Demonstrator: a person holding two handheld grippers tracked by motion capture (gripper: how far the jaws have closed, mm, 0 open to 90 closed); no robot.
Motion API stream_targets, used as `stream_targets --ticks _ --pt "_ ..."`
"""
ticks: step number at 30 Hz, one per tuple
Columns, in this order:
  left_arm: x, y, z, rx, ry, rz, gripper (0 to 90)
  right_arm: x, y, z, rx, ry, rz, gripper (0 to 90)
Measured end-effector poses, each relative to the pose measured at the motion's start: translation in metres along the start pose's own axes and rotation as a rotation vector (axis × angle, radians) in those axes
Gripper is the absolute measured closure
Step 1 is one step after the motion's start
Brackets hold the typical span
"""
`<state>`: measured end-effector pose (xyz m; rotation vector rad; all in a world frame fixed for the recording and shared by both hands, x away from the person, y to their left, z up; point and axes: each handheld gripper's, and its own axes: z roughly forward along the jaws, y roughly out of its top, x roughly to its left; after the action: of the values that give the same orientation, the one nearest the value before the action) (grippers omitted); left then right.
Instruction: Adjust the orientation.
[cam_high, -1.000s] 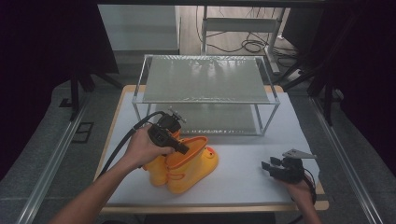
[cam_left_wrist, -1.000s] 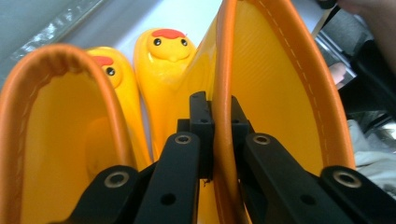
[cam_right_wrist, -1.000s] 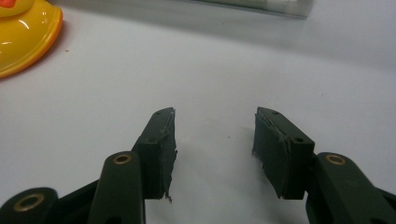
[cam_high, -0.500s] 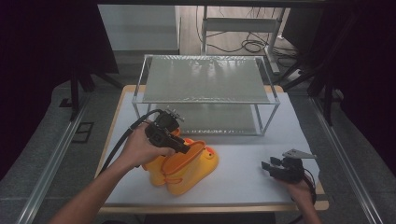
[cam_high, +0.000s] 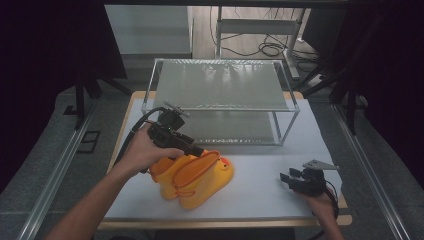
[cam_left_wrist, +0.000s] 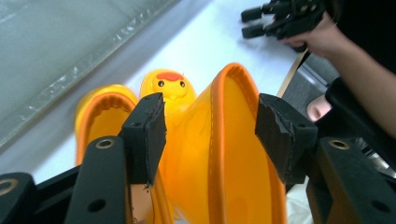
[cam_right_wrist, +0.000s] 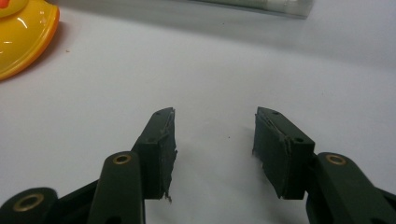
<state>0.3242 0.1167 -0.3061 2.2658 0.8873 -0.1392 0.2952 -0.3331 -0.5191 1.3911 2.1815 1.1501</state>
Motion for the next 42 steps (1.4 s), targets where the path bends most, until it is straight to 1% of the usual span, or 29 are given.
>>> stream_targets --ticks 3,6,15,20,24,26,28,31,35,42 --pt "0.002 -0.002 -0.009 -0.019 0.015 -0.010 42.0 0.000 0.000 0.000 0.000 0.000 -0.001 47.8" --pt "0.004 -0.004 -0.015 -0.025 0.028 -0.017 42.0 0.000 0.000 0.000 0.001 -0.001 -0.002 47.8" --pt "0.005 -0.009 -0.024 -0.011 0.041 -0.016 41.9 0.000 0.000 0.000 0.000 0.000 0.001 47.7" --pt "0.007 -0.014 -0.029 -0.006 0.047 -0.028 41.6 0.000 0.000 0.000 0.000 0.000 0.000 47.7" --pt "0.010 -0.017 -0.027 0.009 0.055 -0.040 40.7 0.000 0.000 0.000 0.000 -0.001 -0.002 47.7" --pt "0.011 -0.019 -0.025 0.022 0.050 -0.039 40.2 0.000 0.000 0.000 0.000 -0.001 -0.002 47.7" --pt "0.011 -0.020 -0.022 0.033 0.042 -0.046 39.6 0.000 0.000 0.000 0.000 -0.001 0.000 47.7" --pt "0.009 -0.022 -0.017 0.054 0.033 -0.042 38.8 0.000 0.000 0.000 0.000 -0.001 -0.001 47.7" --pt "0.006 -0.023 -0.012 0.085 0.038 -0.034 37.2 0.000 0.000 0.000 0.000 -0.001 -0.002 47.7" --pt "0.006 -0.023 0.000 0.129 0.044 -0.029 31.0 0.000 0.000 0.000 0.000 -0.001 -0.001 47.7"
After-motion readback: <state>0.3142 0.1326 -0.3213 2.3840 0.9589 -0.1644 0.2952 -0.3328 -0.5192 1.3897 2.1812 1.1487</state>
